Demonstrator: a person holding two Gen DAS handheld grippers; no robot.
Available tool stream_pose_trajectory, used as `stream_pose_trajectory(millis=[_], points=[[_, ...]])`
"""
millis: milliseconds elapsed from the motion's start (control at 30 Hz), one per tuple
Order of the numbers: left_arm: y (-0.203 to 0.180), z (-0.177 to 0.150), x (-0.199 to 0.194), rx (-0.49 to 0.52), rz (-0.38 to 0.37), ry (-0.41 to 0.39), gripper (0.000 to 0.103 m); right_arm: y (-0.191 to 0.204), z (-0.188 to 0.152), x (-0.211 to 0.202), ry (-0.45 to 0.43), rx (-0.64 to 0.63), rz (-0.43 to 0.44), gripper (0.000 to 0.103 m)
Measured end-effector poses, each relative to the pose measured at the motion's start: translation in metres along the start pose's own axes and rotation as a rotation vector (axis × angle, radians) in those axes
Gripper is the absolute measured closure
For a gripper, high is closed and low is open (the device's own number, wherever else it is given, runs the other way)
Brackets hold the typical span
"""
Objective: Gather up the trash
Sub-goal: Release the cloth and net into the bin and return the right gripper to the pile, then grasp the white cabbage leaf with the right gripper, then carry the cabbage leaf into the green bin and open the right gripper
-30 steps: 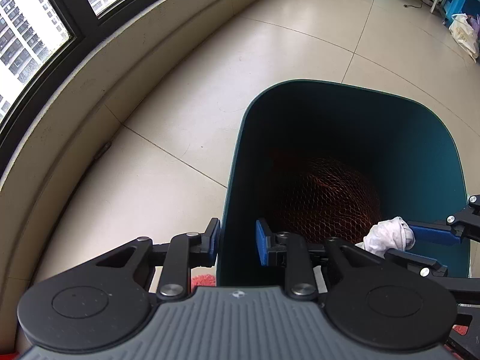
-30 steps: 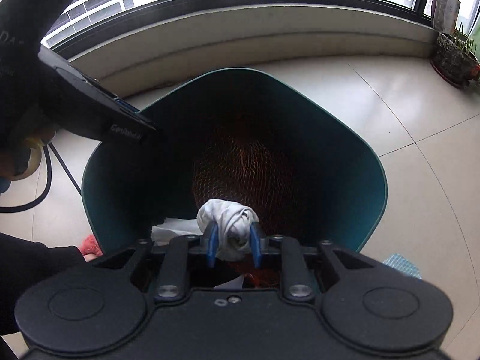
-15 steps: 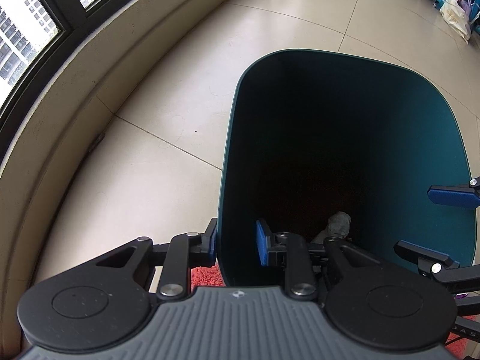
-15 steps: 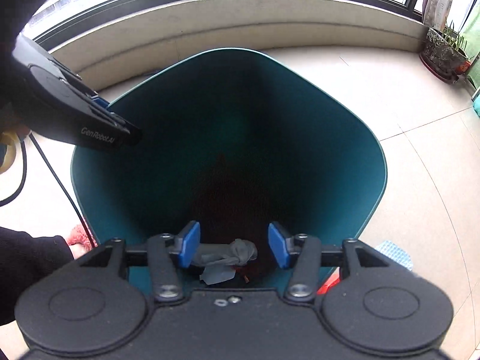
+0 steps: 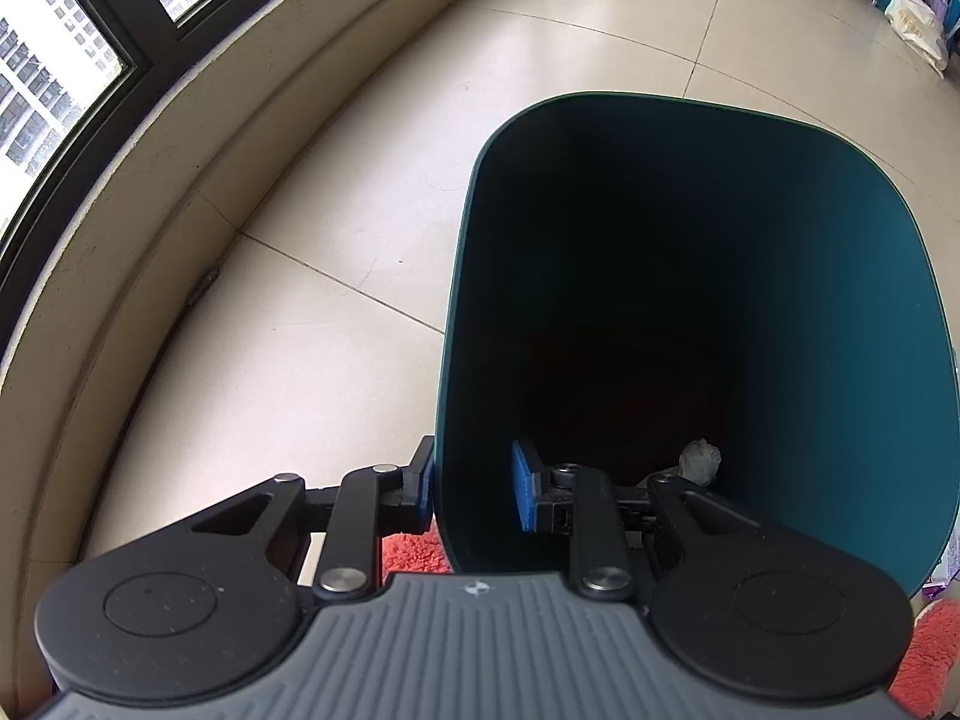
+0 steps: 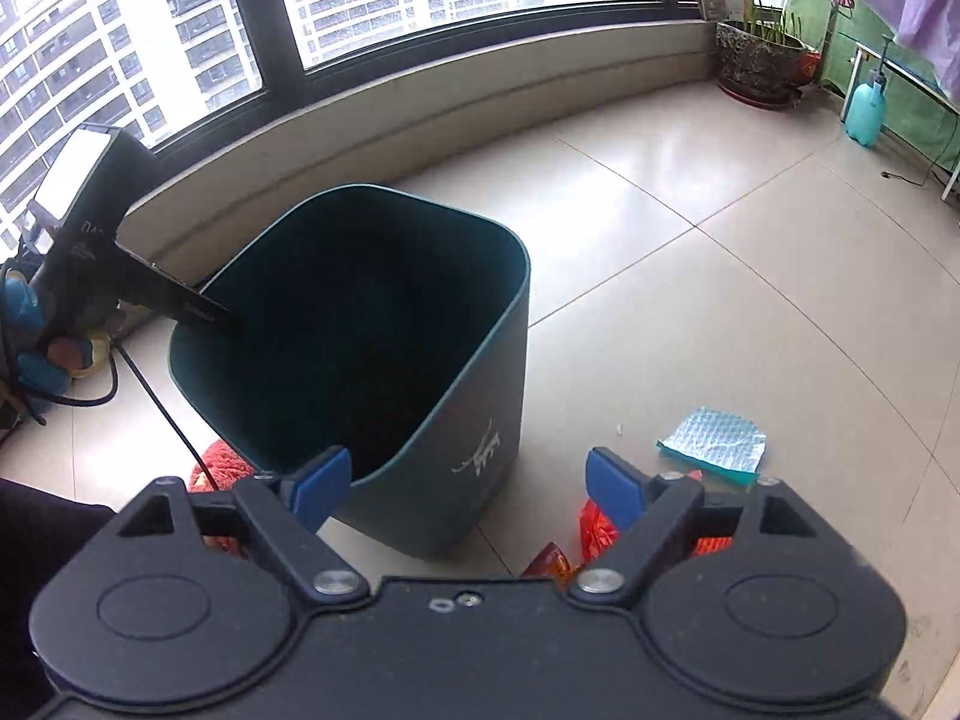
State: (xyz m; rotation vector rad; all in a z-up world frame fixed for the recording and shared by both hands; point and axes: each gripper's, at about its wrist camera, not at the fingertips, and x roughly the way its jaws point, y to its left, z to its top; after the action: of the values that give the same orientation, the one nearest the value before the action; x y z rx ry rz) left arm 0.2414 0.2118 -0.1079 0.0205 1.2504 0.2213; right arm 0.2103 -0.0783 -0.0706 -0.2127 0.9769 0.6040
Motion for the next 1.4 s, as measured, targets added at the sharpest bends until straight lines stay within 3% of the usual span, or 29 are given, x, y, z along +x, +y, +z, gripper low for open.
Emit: stream_pose_trajectory(millis=[100,167,267,367,567,700,733,867,933,1100,1233,1400], points=[[-0.006,0.001,-0.001,0.008,0.017,0.0,0.078,-0.017,-0.022,0.019,0.063,0.063,0.006,0.016],[-0.01,0.003,-0.002,0.008,0.025,0.002,0.078,-0.025,-0.047,0.044,0.13,0.039,-0.005,0.015],[-0.015,0.003,-0.003,0.013,0.035,0.002,0.078,-0.036,-0.088,0.079,0.28,-0.016,-0.042,0.016],[-0.02,0.003,-0.004,0.02,0.045,0.0,0.078,-0.048,-0.122,0.118,0.43,-0.031,-0.081,0.024],[-0.023,0.004,-0.005,0.021,0.053,0.005,0.078,-0.075,-0.16,0.152,0.569,-0.067,-0.049,0.03],[-0.024,0.004,-0.005,0.019,0.055,0.008,0.078,-0.079,-0.179,0.179,0.63,-0.117,-0.009,0.043],[-0.024,0.004,-0.004,0.019,0.059,0.01,0.078,-0.079,-0.182,0.183,0.638,-0.123,-0.003,0.05],[-0.027,0.005,-0.002,0.019,0.071,0.016,0.078,-0.082,-0.196,0.205,0.677,-0.153,0.009,0.056],[-0.028,0.006,-0.002,0.022,0.076,0.017,0.078,-0.083,-0.199,0.212,0.687,-0.154,0.024,0.069],[-0.032,0.003,0.0,0.034,0.088,0.016,0.078,-0.086,-0.202,0.22,0.682,-0.123,0.065,0.088],[-0.032,0.001,0.0,0.034,0.087,0.014,0.078,-0.084,-0.199,0.208,0.642,-0.134,0.085,0.096],[-0.032,0.001,0.0,0.033,0.088,0.013,0.078,-0.068,-0.181,0.177,0.556,-0.146,0.041,0.098]])
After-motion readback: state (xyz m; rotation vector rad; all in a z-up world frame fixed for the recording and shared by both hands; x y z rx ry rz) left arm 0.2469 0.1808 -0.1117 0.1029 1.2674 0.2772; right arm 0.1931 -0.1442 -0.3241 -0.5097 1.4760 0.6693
